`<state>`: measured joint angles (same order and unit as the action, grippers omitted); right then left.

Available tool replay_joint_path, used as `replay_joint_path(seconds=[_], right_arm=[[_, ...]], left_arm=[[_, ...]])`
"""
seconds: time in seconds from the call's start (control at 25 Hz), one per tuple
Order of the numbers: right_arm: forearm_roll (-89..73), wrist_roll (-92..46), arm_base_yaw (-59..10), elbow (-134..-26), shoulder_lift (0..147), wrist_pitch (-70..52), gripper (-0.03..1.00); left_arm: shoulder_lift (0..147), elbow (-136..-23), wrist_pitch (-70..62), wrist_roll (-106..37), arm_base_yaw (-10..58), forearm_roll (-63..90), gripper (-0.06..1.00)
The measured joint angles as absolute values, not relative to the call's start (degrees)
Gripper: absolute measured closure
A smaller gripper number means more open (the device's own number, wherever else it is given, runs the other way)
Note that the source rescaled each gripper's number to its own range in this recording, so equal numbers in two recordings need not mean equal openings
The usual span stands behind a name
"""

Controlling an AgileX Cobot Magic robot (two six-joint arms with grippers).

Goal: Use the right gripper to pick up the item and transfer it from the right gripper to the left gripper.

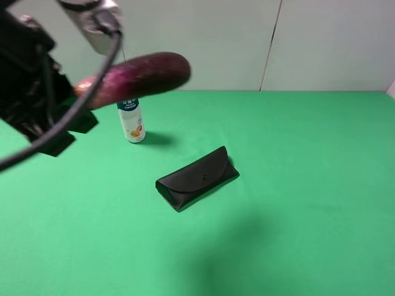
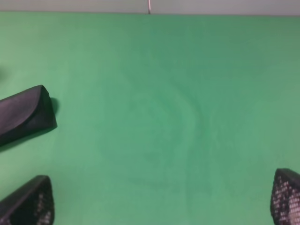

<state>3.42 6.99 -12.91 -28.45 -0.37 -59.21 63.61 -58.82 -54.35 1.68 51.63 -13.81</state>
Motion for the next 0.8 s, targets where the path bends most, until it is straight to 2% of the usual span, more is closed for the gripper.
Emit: replay_joint_path(seconds=[0.44, 0.8], right_arm=[[3.4, 7.0, -12.9, -28.4, -0.4, -59.2, -0.03], [3.4, 7.0, -12.9, -28.4, -0.4, -59.2, -0.03]], left_arm=[[48.9, -41.1, -57.2, 23.7, 51.6, -26.8, 0.94], [46.9, -33.8, -57.5, 34.3, 51.6, -32.2, 0.94]])
